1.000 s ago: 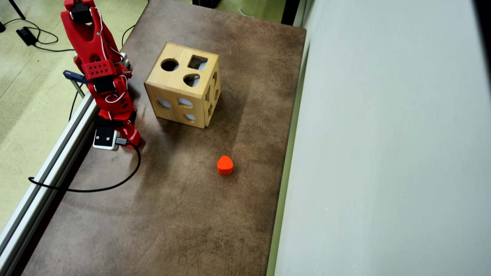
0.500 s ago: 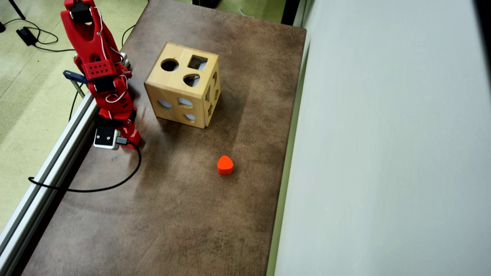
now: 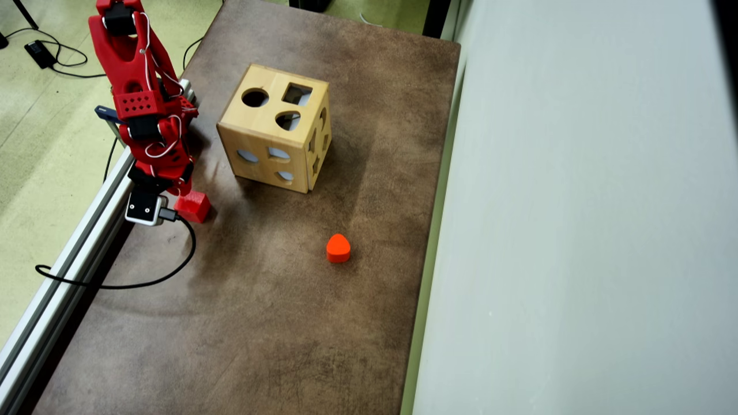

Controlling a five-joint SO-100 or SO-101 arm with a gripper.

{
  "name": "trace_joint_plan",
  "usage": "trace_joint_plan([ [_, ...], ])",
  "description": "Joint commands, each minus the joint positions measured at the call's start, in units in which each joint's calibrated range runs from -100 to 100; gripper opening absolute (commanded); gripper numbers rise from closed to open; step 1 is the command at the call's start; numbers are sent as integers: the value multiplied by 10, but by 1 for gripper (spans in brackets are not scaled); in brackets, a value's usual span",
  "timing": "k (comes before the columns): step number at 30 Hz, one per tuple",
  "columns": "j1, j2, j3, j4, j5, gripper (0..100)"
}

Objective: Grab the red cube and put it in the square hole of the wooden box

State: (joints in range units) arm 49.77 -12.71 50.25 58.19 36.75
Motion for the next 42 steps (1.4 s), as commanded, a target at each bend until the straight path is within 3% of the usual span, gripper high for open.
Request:
trace_joint_plan([
  [1, 22, -8, -25, 21, 2, 33],
  [9, 29, -1, -24, 11, -1, 37],
  [23, 28, 179, -70, -41, -2, 37],
  [36, 23, 188, -65, -48, -1, 37],
  [42, 23, 188, -64, -48, -2, 24],
])
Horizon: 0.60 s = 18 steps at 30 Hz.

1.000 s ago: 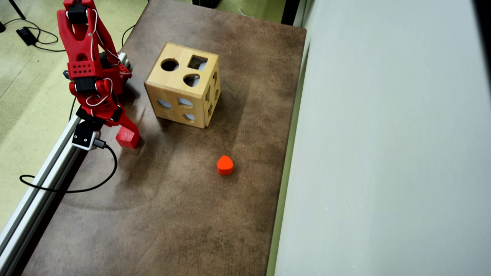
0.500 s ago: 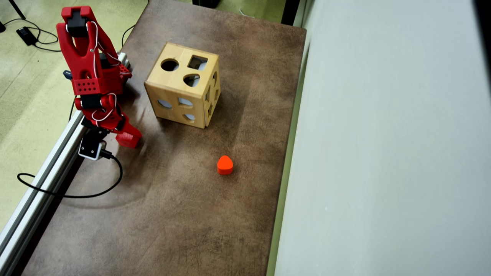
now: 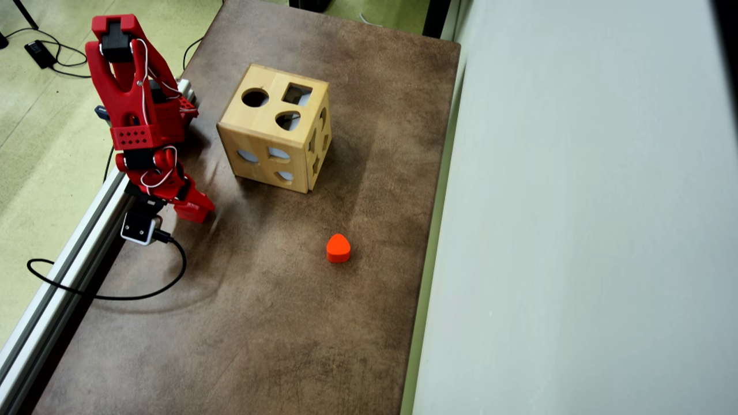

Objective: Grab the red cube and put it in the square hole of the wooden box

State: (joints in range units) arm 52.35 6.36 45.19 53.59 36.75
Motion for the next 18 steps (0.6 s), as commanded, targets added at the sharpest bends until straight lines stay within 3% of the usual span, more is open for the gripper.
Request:
trace_joint_plan([
  [1, -3, -3, -14, -2, -2, 21],
  [8, -3, -3, -14, 1, -2, 1],
  [18, 3, -38, -11, 12, -2, 2],
])
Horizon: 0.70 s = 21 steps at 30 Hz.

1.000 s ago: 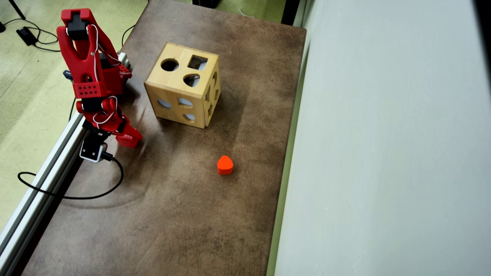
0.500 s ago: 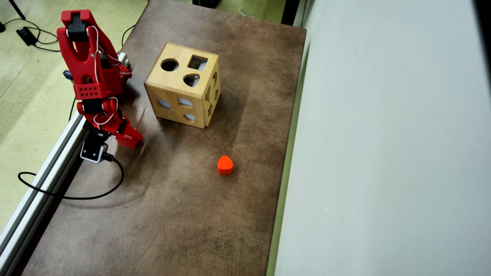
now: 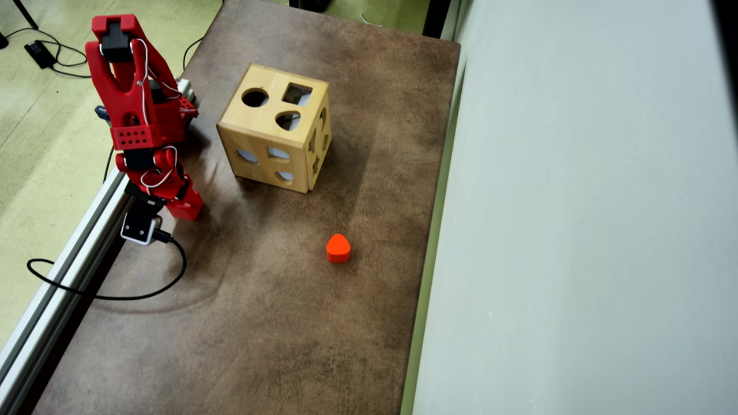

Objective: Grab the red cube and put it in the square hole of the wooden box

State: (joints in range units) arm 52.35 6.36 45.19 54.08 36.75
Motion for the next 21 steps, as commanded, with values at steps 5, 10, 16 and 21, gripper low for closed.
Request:
trace_joint_plan([
  [5, 3, -63, -19, 79, -2, 2],
  [10, -1, -130, -19, 158, -2, 2],
  [16, -2, -306, -19, 269, 1, 2],
  [21, -2, -465, -23, 338, 2, 2],
])
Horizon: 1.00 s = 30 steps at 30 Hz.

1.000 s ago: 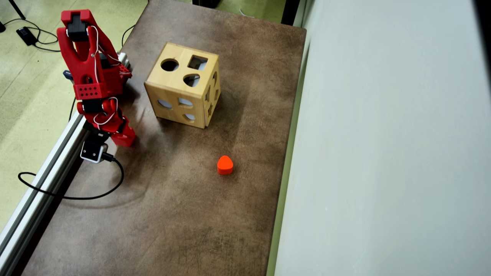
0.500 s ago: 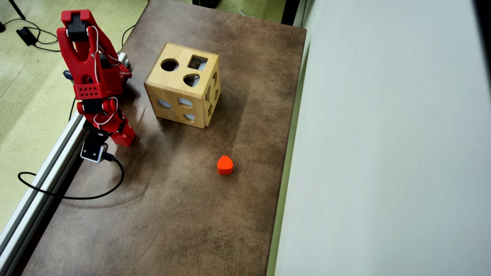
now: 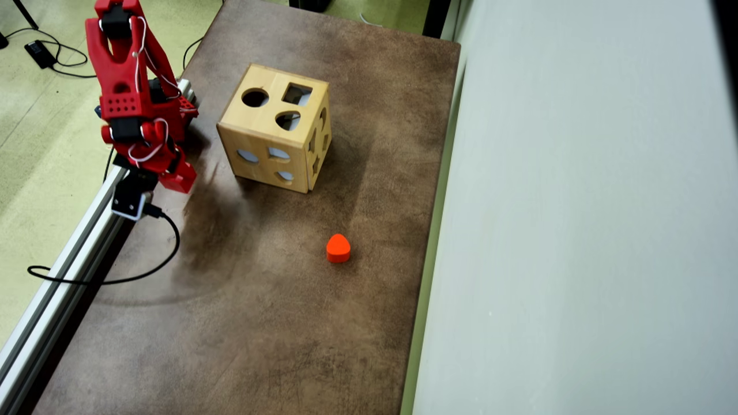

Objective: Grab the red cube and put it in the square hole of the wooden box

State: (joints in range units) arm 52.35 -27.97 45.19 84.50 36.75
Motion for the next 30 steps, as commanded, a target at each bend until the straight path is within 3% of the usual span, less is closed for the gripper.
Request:
trace_joint_plan([
  [1, 1, -156, -29, 42, 2, 2],
  [10, 0, -375, -109, 71, -5, 2],
  [15, -18, -376, -111, 70, -73, 2],
  [30, -256, -304, -273, 71, -238, 2],
])
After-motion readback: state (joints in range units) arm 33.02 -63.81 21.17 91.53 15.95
